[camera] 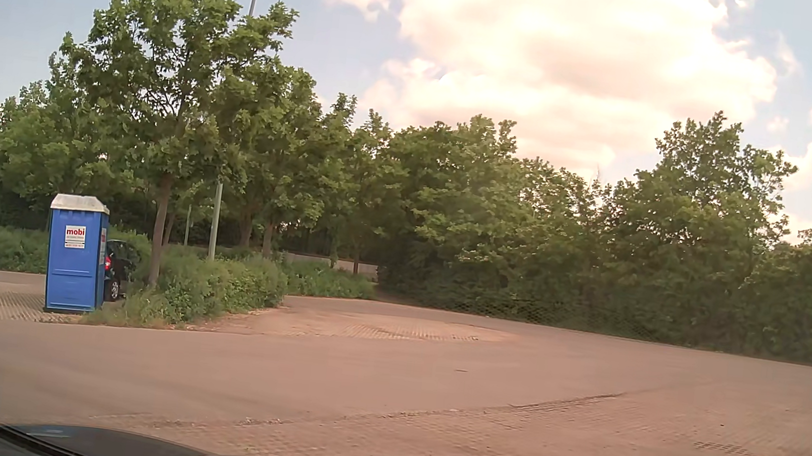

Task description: Follow the waypoints while adhering to traffic rules and regulations

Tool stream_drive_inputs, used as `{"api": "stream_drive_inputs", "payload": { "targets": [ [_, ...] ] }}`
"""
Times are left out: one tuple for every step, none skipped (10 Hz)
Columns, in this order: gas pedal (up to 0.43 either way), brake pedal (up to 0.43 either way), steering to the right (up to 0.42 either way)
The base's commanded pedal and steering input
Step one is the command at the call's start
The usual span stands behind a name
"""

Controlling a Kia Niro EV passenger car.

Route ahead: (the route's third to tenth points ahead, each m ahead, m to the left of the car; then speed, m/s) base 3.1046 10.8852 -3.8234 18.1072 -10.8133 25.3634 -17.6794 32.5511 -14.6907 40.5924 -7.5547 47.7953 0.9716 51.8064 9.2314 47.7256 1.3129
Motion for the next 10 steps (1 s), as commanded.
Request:
{"api": "stream_drive_inputs", "payload": {
  "targets": [
    [0.098,0.012,-0.859],
    [0.098,0.012,-0.887],
    [0.098,0.012,-0.907],
    [0.098,0.012,-0.919],
    [0.098,0.012,-0.922],
    [0.098,0.012,-0.904],
    [0.098,0.012,-0.876],
    [0.098,0.012,-0.842],
    [0.098,0.012,-0.814],
    [0.098,0.012,-0.793]
  ]
}}
